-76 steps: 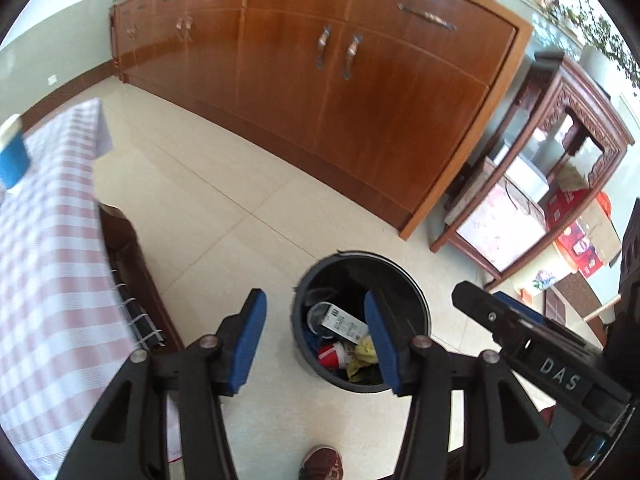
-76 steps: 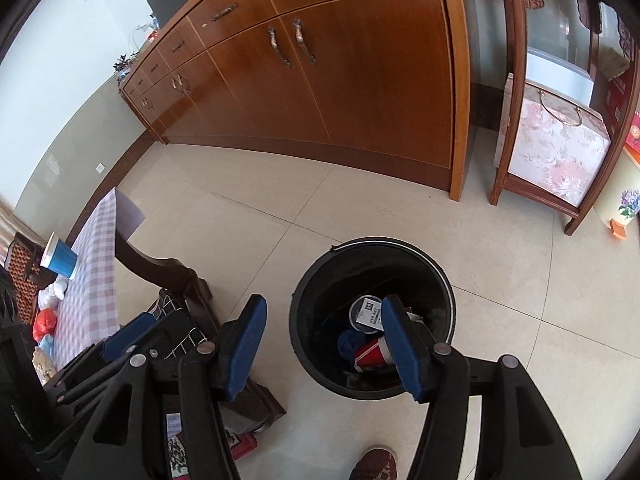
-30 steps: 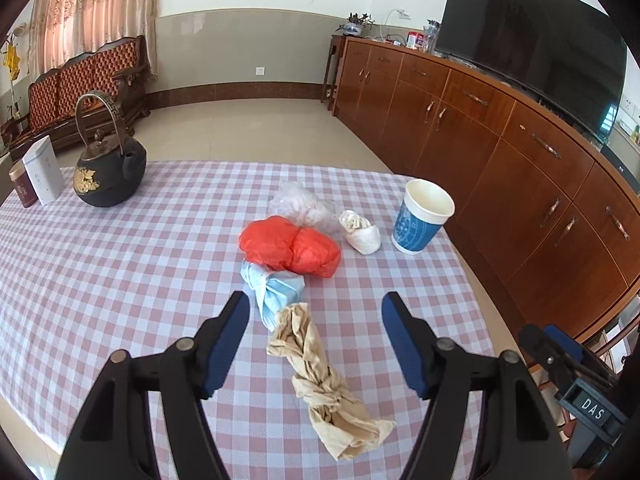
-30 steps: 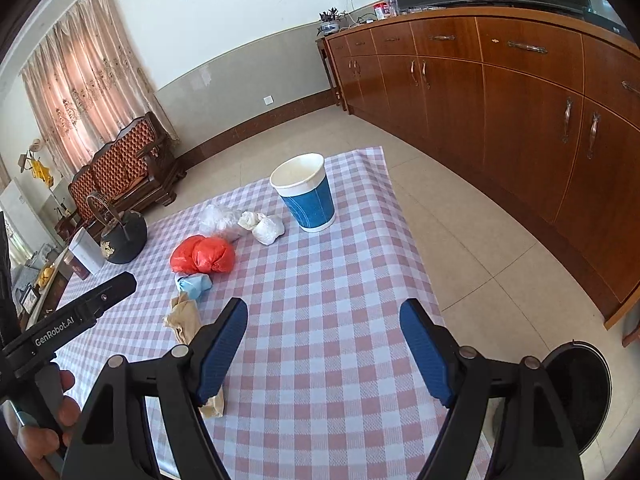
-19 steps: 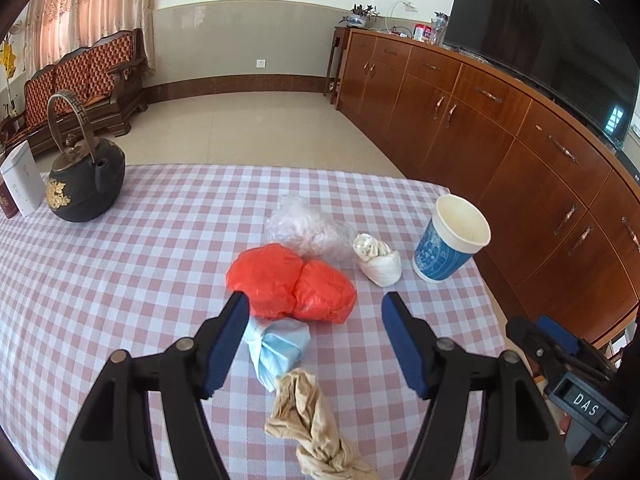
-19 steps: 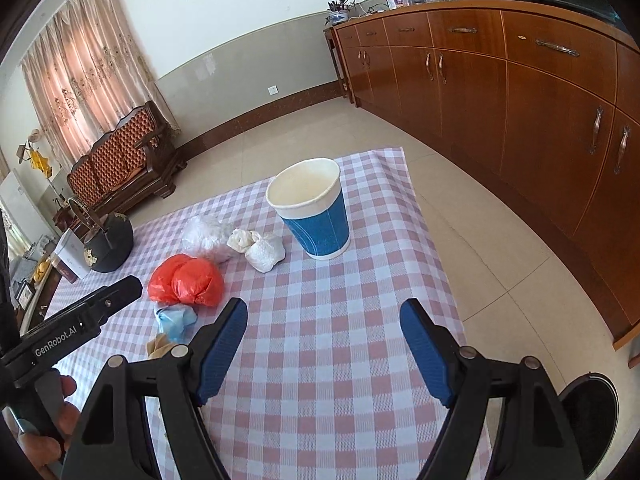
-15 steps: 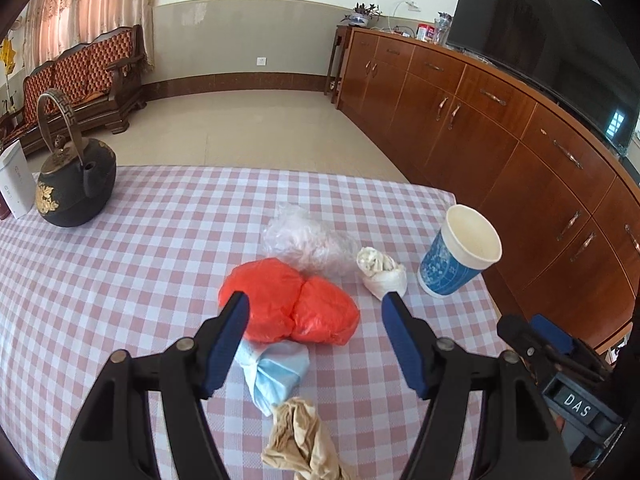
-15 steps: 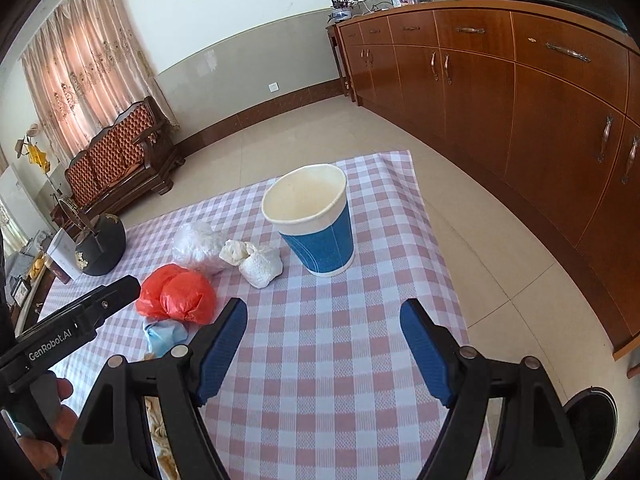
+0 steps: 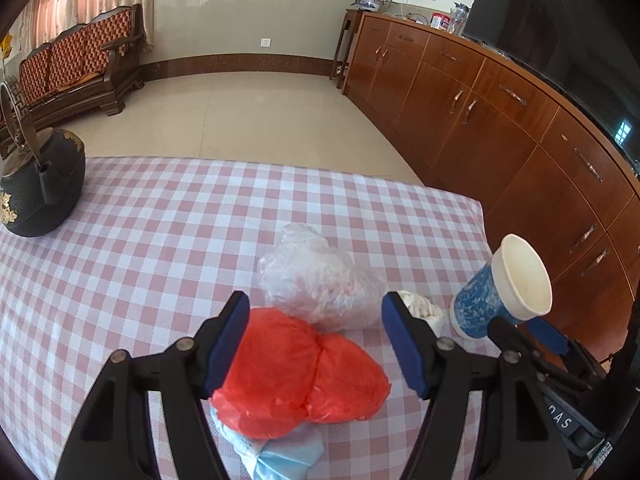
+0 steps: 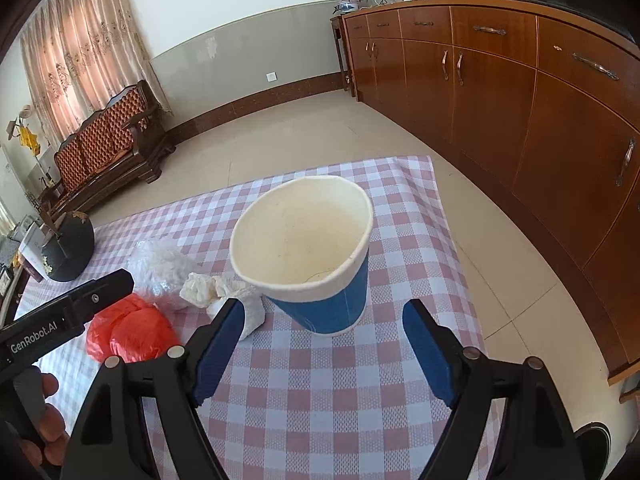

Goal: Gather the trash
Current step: 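Grasp the blue-and-white paper cup with the right tool while the left tool grasps the clear plastic bag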

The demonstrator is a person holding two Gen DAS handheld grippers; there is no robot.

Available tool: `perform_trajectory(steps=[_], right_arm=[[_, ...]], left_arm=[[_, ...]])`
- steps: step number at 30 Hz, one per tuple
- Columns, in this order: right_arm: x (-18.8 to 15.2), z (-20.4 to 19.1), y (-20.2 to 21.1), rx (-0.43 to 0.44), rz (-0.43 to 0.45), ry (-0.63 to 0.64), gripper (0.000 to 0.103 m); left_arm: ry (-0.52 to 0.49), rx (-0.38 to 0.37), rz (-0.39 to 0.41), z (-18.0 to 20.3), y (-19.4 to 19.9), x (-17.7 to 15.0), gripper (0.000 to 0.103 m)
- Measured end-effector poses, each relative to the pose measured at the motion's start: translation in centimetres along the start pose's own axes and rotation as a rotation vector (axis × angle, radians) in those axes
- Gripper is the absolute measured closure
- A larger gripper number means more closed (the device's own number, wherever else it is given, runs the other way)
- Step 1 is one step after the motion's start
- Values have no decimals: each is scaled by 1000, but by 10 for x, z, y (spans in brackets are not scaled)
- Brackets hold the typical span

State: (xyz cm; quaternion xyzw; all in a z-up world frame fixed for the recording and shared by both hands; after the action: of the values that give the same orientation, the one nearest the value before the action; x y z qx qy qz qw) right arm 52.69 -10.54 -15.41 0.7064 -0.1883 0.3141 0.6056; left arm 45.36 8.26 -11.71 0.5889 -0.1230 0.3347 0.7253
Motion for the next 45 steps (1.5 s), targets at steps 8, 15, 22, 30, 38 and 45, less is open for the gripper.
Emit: perform_trajectory(steps=[8, 15, 22, 30, 38, 45], right_arm=[[12, -1, -21, -10, 6, 12, 20], [14, -4, -34, 2, 6, 27, 20], [13, -8, -36, 21, 31, 43, 39], [16, -7, -15, 28, 86, 41, 42], [6, -11, 31, 44, 108, 45, 42], [-23, -4, 82, 51, 96, 19, 42]], left_arm=[[8, 0, -37, 3, -25, 10, 33], [-5, 4, -79, 3, -48, 7, 36], [-7, -17, -50, 3, -47, 6, 54], [5, -42, 75, -4, -9, 18, 55], [-28, -82, 126, 4, 43, 7, 55], [-76, -118, 120, 24, 87, -29, 55]])
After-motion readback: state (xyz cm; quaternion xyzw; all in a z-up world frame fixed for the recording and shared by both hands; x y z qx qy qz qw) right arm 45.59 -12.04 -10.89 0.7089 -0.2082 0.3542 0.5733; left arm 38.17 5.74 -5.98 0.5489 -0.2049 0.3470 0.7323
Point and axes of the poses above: each gripper's, at about its wrist camera, not at the fingertips, and y roughly against the way its jaws point, z to its right, x to its top, the point moved 5 cm from there along -y, roughly the way its jaws point, and after that the axes turned 7 degrees about y, right-handed, at the moved point
